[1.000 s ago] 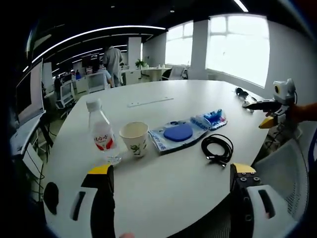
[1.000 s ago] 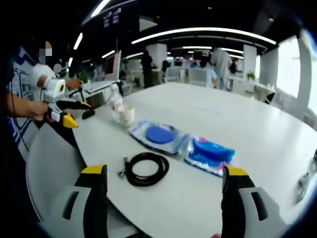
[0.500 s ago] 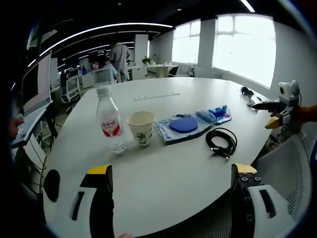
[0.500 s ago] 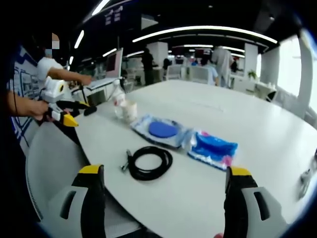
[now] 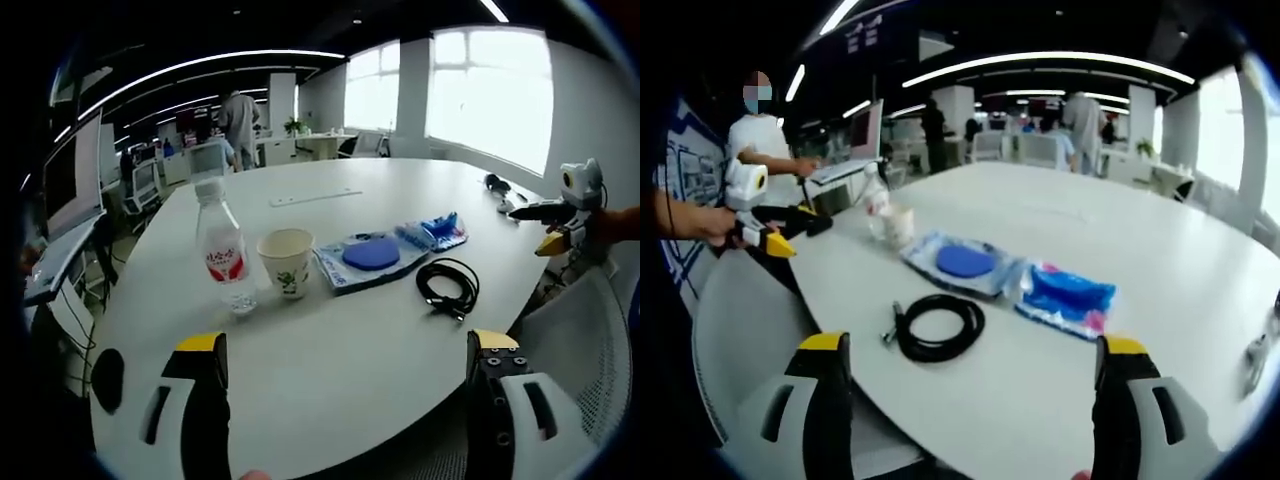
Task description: Arrange the tabletop items into an orderly group along one side of the table until the central work area is clear of visible clutter.
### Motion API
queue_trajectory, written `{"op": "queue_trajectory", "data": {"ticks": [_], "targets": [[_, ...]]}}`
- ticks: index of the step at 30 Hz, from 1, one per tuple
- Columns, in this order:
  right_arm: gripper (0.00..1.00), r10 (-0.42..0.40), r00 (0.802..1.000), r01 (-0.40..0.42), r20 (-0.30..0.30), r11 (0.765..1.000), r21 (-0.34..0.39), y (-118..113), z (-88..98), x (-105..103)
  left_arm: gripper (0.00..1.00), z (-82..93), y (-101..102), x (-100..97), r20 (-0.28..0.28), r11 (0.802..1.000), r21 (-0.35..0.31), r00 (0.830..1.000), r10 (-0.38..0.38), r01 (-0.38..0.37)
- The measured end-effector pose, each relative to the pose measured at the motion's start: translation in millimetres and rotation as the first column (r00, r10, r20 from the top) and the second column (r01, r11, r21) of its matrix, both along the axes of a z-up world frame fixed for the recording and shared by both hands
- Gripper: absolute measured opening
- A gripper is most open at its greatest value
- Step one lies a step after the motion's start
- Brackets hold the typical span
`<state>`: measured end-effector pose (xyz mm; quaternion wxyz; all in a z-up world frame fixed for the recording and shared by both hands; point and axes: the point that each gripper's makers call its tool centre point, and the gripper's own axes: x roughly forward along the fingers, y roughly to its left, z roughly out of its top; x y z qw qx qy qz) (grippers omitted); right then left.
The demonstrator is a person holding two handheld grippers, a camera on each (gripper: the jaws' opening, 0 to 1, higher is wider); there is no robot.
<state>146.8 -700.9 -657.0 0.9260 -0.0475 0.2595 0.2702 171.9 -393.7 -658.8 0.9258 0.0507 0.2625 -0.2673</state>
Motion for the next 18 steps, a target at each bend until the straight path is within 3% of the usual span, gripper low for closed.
{"op": "queue_trajectory", "data": {"ticks": [18], "targets": [[1.0, 0.007, 1.0, -0.007, 0.002, 1.0, -0.001, -0.3, 1.6, -0.7, 0.98, 0.3, 2.2, -0.1, 0.002, 1.0, 0.001, 1.0, 0.003, -0.003]]}}
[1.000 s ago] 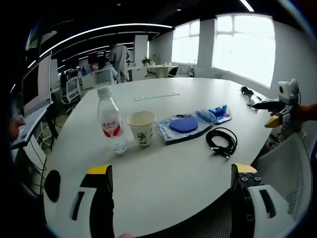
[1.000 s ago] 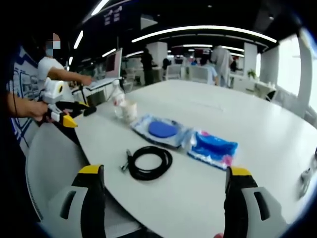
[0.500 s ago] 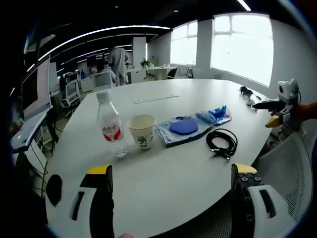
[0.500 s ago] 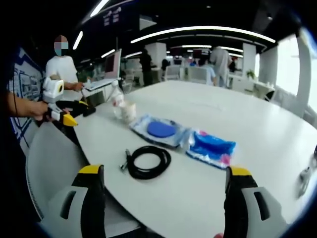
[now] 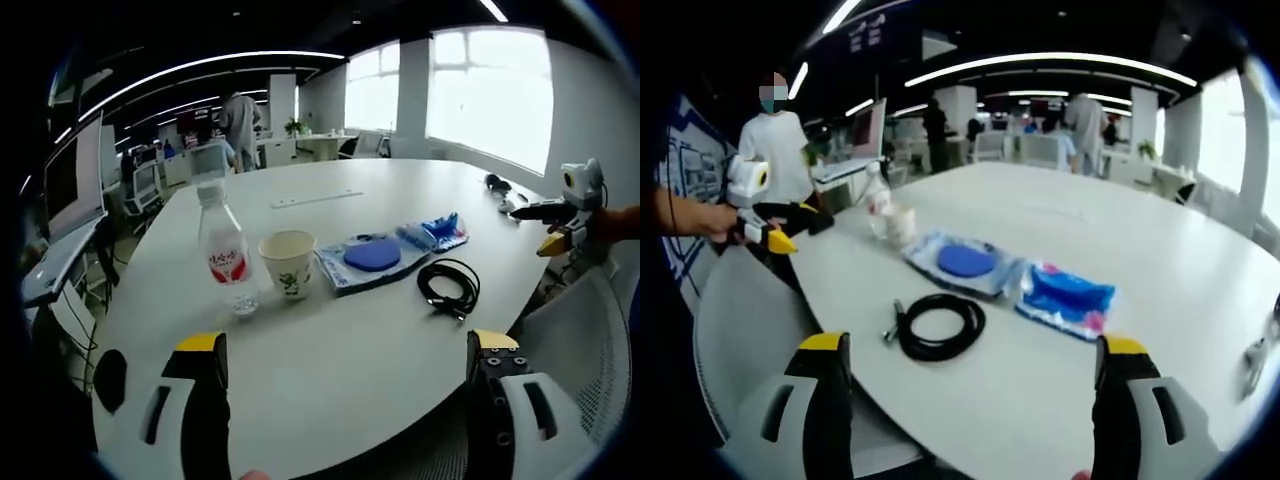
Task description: Arrange the tabletop items into an orderly group along one side of the table until the central work area is clear of visible clutter.
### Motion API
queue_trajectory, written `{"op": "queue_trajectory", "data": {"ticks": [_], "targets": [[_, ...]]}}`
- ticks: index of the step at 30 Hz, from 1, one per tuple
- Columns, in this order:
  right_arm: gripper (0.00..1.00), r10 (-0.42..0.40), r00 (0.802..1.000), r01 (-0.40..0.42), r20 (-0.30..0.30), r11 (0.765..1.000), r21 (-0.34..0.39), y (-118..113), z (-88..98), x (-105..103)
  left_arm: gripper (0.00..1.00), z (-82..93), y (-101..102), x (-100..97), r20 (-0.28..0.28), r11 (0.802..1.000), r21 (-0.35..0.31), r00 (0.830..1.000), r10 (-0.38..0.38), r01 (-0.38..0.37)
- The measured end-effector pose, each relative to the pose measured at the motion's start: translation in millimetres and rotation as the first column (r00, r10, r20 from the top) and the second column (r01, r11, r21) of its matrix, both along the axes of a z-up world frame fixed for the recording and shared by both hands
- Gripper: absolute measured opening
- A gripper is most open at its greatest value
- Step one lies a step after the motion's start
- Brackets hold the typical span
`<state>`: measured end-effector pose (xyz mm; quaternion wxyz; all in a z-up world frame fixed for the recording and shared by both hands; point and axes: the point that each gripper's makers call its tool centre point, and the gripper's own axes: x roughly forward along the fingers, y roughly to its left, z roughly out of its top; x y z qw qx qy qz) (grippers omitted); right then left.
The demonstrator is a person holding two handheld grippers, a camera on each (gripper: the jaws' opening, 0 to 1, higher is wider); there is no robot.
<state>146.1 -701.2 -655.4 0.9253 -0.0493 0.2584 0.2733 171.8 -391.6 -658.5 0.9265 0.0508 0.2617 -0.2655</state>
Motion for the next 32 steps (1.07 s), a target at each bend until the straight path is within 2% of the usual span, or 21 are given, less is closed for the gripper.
{"op": "queue_trajectory", "data": {"ticks": [32], "targets": [[1.0, -0.01, 1.0, 0.01, 0.006, 1.0, -0.005, -5.9, 0.8, -5.2, 0.98, 2.8, 7.1, -7.3, 0.003, 1.0, 0.0, 1.0, 0.015, -0.015]]}}
